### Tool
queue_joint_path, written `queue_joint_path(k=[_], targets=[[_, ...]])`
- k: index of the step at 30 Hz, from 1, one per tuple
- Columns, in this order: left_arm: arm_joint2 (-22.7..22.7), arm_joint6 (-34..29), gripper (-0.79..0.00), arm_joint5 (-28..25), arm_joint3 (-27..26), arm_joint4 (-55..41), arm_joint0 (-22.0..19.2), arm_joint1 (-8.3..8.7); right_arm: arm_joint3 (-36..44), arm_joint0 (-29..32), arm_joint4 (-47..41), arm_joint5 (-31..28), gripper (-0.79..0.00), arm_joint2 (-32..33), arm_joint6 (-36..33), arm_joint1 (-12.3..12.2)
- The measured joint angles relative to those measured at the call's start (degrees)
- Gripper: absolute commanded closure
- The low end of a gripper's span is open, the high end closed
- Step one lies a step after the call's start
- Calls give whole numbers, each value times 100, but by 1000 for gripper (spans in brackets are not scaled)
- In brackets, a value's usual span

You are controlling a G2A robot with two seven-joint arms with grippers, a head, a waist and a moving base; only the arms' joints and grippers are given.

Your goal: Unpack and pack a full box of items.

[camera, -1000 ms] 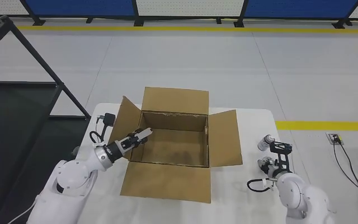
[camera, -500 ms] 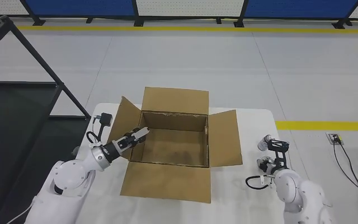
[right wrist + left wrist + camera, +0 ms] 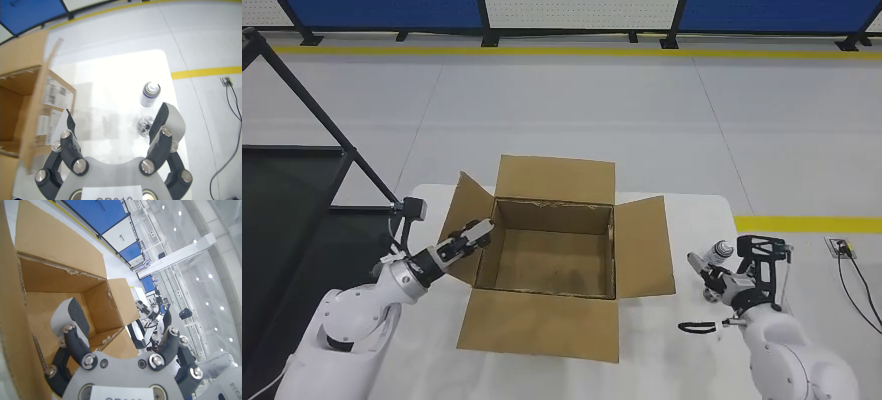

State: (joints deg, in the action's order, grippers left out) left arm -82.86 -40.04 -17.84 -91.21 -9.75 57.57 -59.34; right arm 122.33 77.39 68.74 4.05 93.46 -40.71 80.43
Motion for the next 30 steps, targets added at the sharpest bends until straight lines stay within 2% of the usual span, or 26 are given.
queue_joint_path(k=[2,6,15,18,30], targets=[[-76,38,-785,-97,-49,-64,80,7,429,165,-49,-209,-785,-202,104,-2],[-239,72,-785,-154,-113,-145,271,28,859,322,-316,-1092,-785,-515,-78,-53],[-325,67,-785,-85,-149,-186,429,46,585,562,-1733,-3484,-785,-152,-1184,-276],[-267,27,-785,-36,-168,-154,361,44,506,553,-2003,-3941,-785,-172,-1547,-347],[-201,28,-785,-20,-115,-106,291,43,-499,-457,-1997,-3693,-785,-1023,-2295,-471]])
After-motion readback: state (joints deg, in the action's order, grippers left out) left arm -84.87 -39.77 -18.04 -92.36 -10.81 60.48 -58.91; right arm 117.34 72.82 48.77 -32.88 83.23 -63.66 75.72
